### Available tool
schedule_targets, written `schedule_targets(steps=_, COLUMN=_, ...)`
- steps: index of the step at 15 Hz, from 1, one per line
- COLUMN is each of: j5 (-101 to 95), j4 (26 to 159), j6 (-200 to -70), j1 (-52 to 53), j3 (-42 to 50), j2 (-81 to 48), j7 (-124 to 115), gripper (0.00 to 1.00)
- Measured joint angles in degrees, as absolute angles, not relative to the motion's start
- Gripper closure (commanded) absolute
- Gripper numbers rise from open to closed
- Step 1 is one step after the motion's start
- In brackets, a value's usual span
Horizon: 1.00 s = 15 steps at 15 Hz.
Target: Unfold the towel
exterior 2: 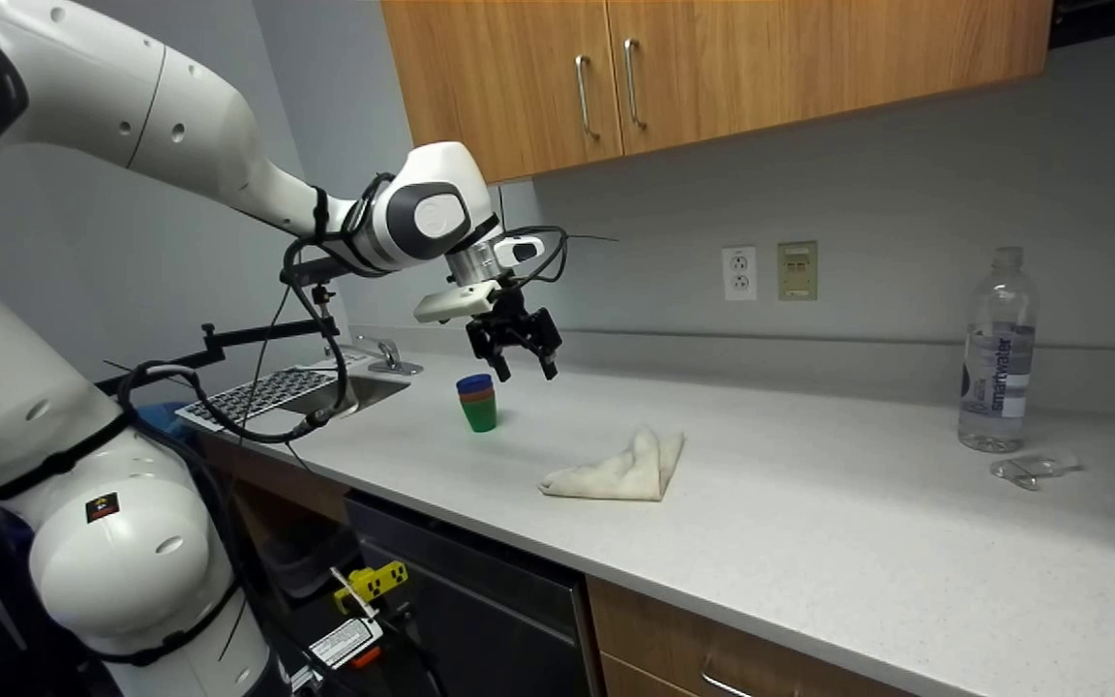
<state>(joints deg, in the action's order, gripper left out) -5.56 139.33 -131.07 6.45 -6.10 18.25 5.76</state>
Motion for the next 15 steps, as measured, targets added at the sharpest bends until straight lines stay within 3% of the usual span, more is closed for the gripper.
schedule_targets(steps=15, j5=-9.57, j4=131.83, j6=-147.89, j1=5.99, j3=-5.33, j2=0.15, j7=3.55, gripper=0.0)
